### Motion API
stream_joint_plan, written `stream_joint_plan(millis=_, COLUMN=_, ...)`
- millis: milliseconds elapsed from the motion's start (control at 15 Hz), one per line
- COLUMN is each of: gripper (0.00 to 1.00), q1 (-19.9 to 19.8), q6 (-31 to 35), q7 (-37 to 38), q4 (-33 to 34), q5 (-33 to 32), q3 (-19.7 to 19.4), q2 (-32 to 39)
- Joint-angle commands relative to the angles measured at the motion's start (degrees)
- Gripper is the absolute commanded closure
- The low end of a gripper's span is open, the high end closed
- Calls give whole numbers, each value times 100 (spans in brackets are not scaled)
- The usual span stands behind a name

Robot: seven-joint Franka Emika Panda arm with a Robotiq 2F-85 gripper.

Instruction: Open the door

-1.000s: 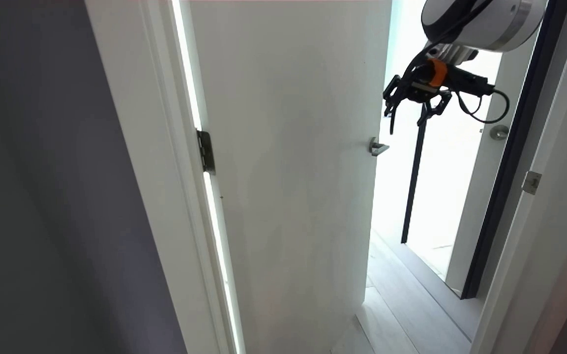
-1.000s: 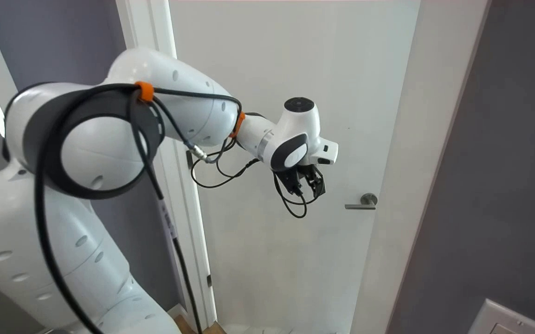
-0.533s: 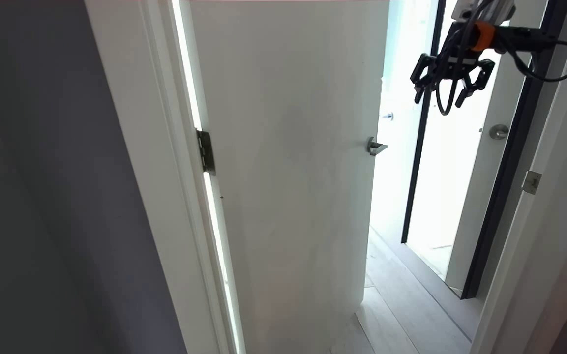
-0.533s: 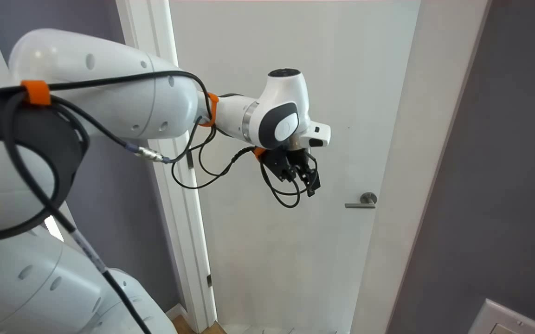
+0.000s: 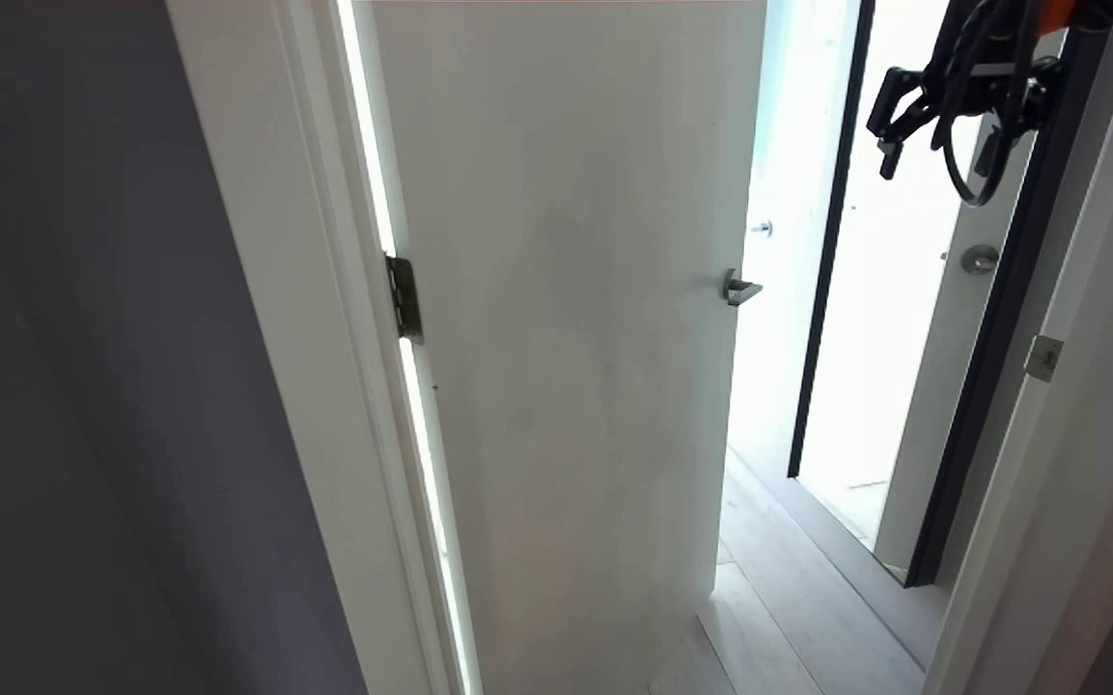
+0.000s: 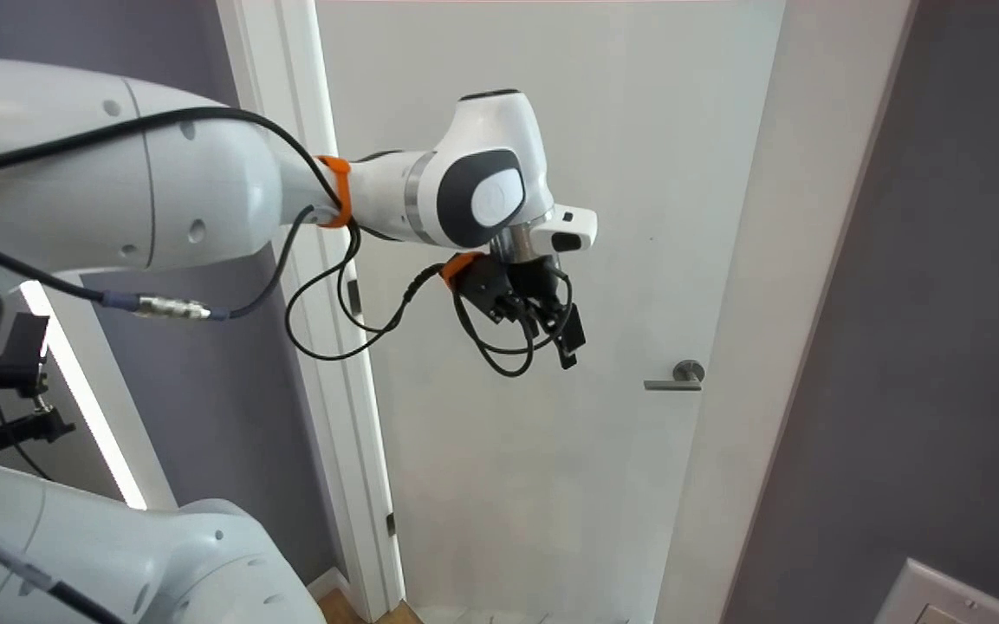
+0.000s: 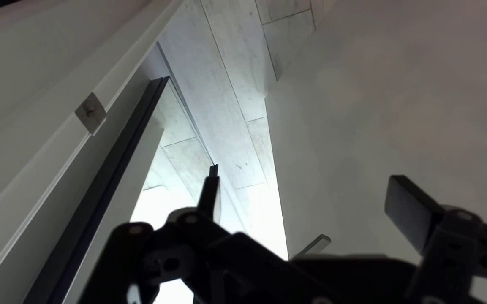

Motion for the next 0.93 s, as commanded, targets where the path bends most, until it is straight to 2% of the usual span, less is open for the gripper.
stream_joint_plan(millis=0, gripper=0, q1=-150, q6=-287, q7=99, q4=-229, q5=-264, q3=114, q2=-497)
stream_joint_plan(millis=533, gripper=0, q1=-253, q6=-359, q7=92, q4=-463, q5=-316, q3=140, q2=-1015)
stream_joint_plan(millis=600, gripper=0, q1=-170, q6=-322, q7=-11, q4=-306, q5=-175, q3=74, q2=-780)
stream_joint_plan(millis=867, gripper=0, q1=-180, q6=-322, q7=-12, q4=-382, q5=-175, q3=81, q2=-893)
